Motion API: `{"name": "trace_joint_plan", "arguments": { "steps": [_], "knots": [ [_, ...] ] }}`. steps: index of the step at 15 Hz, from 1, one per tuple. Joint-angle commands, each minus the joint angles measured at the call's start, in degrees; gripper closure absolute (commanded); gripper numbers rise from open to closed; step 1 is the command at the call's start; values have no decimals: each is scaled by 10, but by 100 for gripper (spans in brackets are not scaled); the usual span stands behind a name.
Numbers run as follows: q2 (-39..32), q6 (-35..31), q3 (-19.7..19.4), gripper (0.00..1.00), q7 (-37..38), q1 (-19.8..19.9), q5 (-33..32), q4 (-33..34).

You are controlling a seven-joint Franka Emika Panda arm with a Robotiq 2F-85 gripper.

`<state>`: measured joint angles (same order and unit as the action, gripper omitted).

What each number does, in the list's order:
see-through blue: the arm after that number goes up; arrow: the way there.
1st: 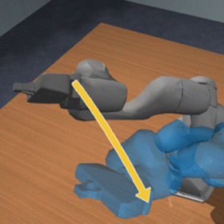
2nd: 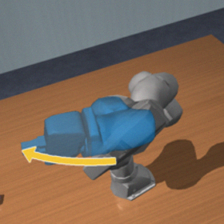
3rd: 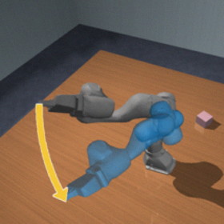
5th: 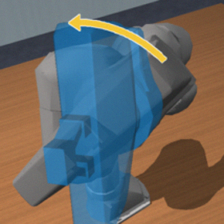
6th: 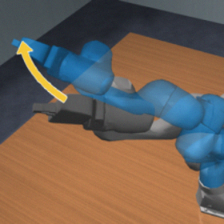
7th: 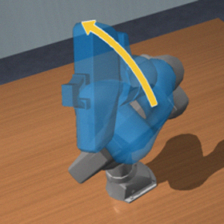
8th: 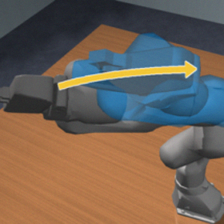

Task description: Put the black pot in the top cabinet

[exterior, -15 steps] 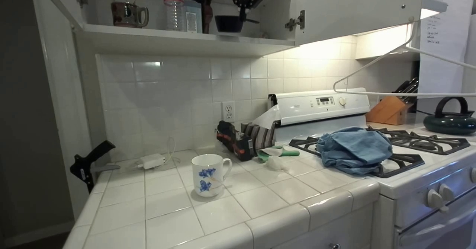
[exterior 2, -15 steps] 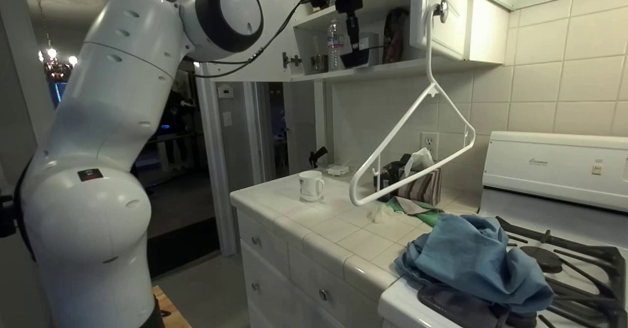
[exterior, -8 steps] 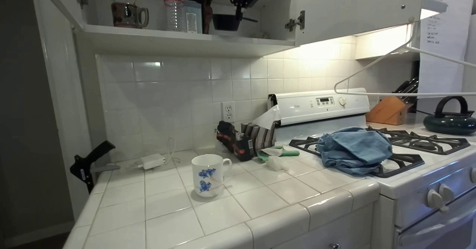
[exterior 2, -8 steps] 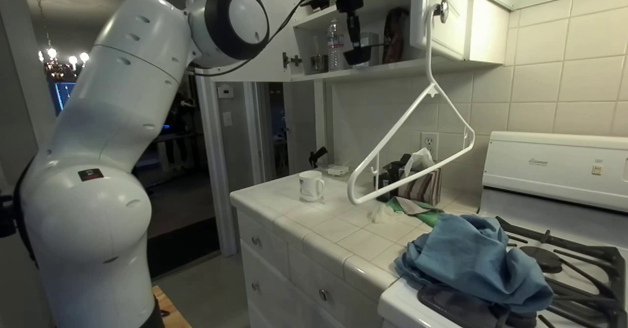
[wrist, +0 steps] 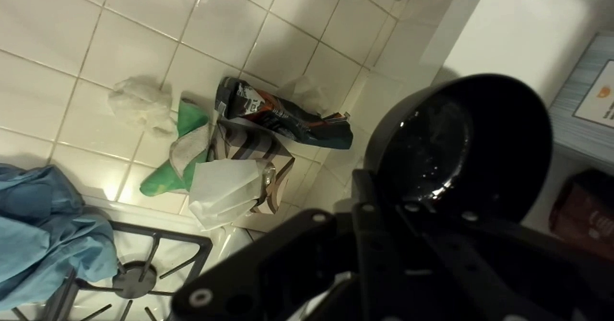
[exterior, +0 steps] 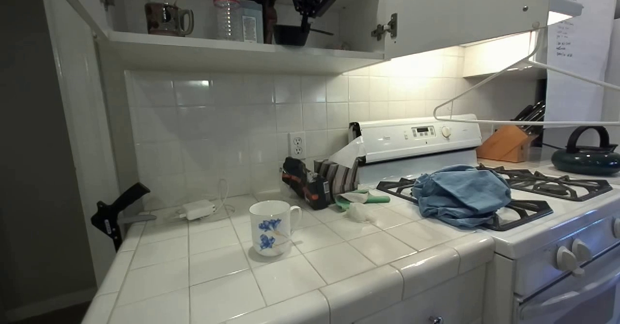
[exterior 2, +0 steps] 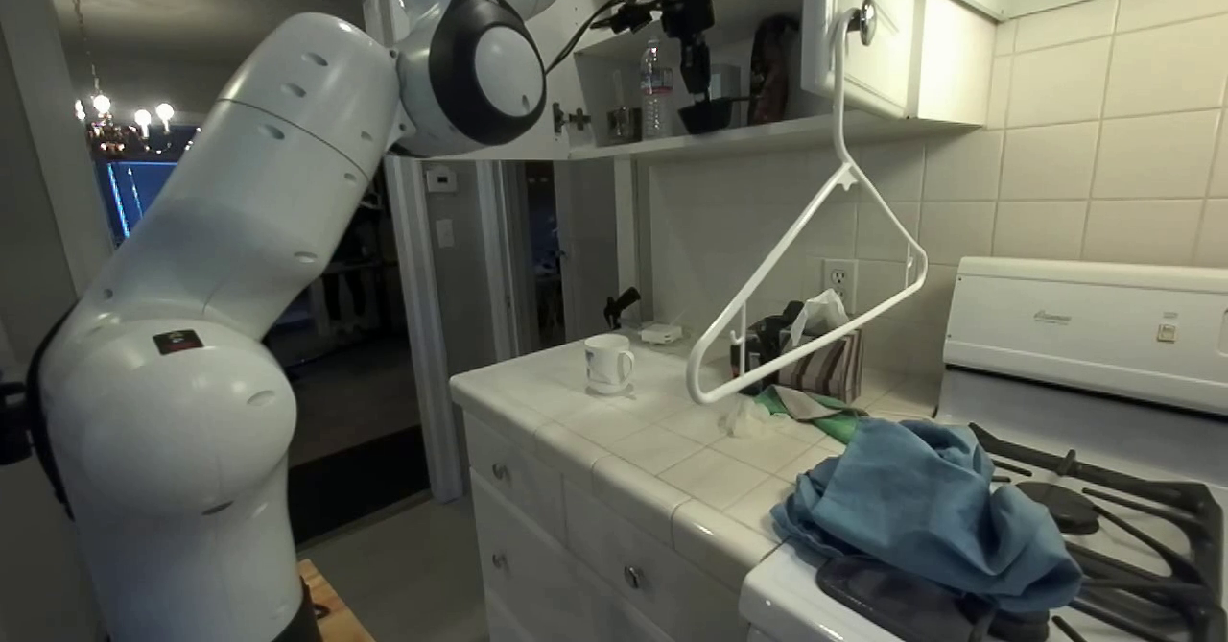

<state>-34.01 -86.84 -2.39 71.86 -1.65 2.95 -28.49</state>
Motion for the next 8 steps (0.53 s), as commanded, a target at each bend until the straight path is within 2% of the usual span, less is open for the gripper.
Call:
{"name": "trace_joint_plan", "arguments": {
  "steps": [1, 2, 3, 8],
  "knots": [
    [-42, 14, 4, 99, 34, -5, 4, 75],
    [-41, 8, 5, 99, 38, -6, 3, 69],
    [-16, -14, 4, 99, 41, -9, 1, 22],
    [-20, -23, 4, 99, 63, -8, 2, 21]
  ]
}}
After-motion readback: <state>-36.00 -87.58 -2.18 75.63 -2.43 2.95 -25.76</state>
